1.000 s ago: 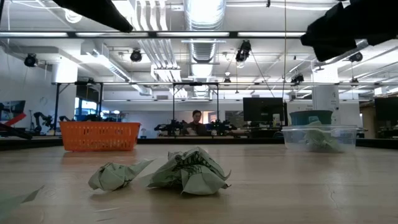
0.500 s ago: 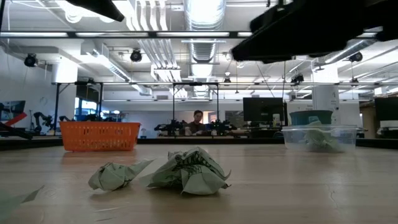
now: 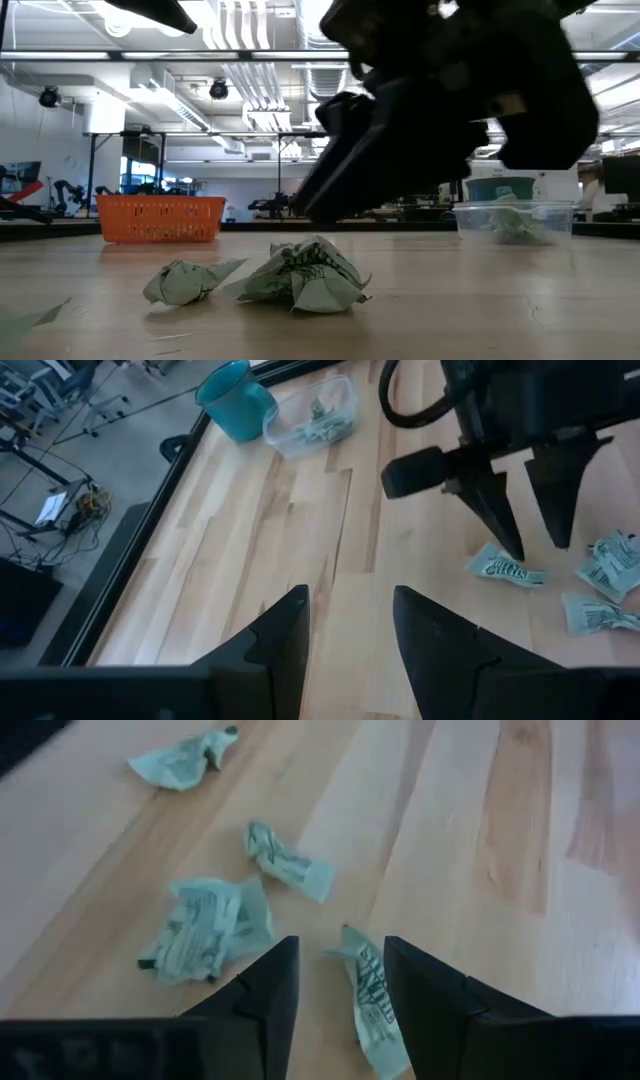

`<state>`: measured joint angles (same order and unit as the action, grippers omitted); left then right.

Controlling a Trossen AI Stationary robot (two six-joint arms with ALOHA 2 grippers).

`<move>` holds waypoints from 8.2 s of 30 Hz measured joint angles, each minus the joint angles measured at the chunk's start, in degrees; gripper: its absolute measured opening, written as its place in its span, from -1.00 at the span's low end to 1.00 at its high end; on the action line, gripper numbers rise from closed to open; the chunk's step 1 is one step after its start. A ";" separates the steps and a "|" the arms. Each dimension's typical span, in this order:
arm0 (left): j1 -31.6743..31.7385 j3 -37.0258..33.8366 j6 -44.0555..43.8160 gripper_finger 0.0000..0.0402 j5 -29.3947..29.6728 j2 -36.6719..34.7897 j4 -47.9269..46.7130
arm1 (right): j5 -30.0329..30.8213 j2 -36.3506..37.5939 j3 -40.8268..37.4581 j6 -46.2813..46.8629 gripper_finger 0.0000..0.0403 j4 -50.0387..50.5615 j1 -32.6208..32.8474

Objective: Pick and place items into bin
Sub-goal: Put the stevia packet into the transparent container

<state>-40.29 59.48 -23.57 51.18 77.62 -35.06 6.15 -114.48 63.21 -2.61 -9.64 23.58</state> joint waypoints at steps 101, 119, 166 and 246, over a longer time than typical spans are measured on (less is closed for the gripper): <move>0.15 -1.68 0.00 -0.35 0.09 0.00 0.19 | 40.32 38.00 -27.04 60.29 -0.96 50.34 -1.97; 0.15 -1.76 -0.09 -0.35 0.08 0.01 0.39 | 40.37 39.11 -28.87 60.30 -0.31 49.64 -2.37; 0.13 -1.81 0.11 -0.35 -7.43 5.05 0.73 | -4.78 0.49 -1.81 -1.34 -0.38 -5.59 3.79; 0.15 -1.81 0.50 -0.35 -8.90 5.05 1.57 | 38.16 29.80 -18.31 42.68 -0.96 45.68 4.48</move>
<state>-40.14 57.67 -23.07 42.28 82.67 -33.49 44.31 -84.68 44.90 40.06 36.03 28.06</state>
